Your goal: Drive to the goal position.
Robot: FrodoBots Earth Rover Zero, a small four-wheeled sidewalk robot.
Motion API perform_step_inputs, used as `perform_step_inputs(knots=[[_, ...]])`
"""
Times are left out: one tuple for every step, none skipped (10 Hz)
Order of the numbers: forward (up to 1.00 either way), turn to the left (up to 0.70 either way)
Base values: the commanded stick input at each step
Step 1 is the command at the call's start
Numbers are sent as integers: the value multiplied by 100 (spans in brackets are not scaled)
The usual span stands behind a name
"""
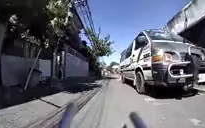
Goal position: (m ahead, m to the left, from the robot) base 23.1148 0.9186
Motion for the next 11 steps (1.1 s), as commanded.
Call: perform_step_inputs(knots=[[100, 14], [100, 9], [100, 2], [100, -17], [100, -33], [100, -40], [100, -33], [100, -33], [100, -40], [100, -40], [100, -40]])
